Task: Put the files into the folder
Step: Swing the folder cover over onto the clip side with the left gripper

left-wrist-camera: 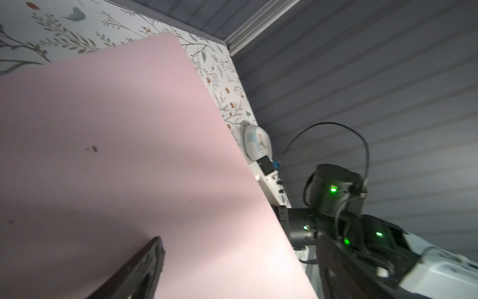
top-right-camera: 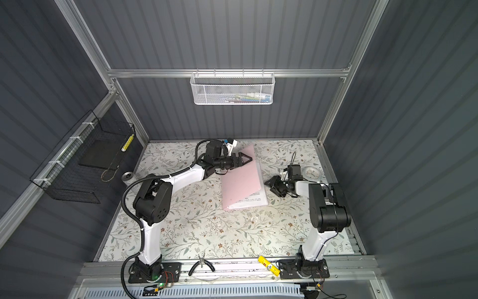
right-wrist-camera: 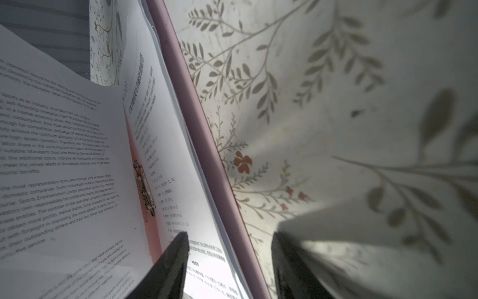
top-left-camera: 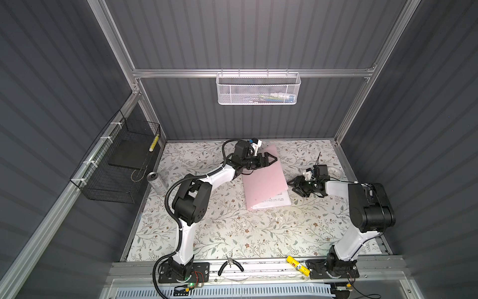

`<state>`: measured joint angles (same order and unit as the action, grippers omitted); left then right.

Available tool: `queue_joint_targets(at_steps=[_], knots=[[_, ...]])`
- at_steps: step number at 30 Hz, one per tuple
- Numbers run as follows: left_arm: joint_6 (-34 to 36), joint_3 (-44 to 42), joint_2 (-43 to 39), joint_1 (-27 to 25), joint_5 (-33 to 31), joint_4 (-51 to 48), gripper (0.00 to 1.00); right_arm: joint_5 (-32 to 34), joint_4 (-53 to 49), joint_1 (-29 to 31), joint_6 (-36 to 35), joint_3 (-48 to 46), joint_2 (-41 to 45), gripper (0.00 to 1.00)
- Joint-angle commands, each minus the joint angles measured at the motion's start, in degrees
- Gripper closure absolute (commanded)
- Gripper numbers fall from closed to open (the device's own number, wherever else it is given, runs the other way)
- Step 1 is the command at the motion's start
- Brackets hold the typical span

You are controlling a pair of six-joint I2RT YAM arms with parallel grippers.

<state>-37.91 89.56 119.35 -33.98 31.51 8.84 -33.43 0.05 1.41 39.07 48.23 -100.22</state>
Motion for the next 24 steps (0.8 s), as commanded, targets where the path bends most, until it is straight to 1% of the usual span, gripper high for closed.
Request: queue_joint_targets(at_steps=[1, 4, 6, 8, 9, 12, 17, 20, 24], knots=[[10.7, 4.4, 2.6, -2.0, -8.1, -11.6, 0.07, 8.2, -9.0, -0.4, -5.0, 1.6, 3.8, 0.45], [14.1, 6.9, 4.8, -3.5, -11.3, -15.7, 0.07, 18.3, -15.2, -0.5, -9.4, 3.8, 7.6, 0.44], [15.3, 7.8, 6.0, -4.2, -12.3, -16.8, 0.07, 21.4, -17.7, -0.8, -11.1, 4.9, 9.9, 0.44], [15.8, 8.1, 7.2, -4.6, -12.2, -16.6, 0.07, 22.8, -19.5, -0.8, -11.9, 5.8, 12.0, 0.44], [16.0, 8.2, 8.0, -4.7, -14.1, -16.6, 0.07, 23.1, -20.1, -0.8, -12.1, 6.0, 13.1, 0.44], [16.5, 8.7, 10.6, -4.9, -15.2, -16.3, 0.07, 23.7, -20.9, -0.8, -11.7, 6.1, 15.8, 0.44], [18.9, 10.8, 14.2, -5.9, -18.0, -19.1, 0.07, 22.0, -20.7, -0.6, -11.6, 5.4, 20.5, 0.45], [19.6, 8.6, 11.8, -5.9, -19.4, -17.7, 0.06, 20.6, -20.2, 0.3, -11.6, 5.0, 23.0, 0.45], [21.9, 6.4, 6.8, -5.8, -23.1, -18.1, 0.06, 20.4, -21.4, 3.3, -12.8, 6.3, 23.9, 0.45]])
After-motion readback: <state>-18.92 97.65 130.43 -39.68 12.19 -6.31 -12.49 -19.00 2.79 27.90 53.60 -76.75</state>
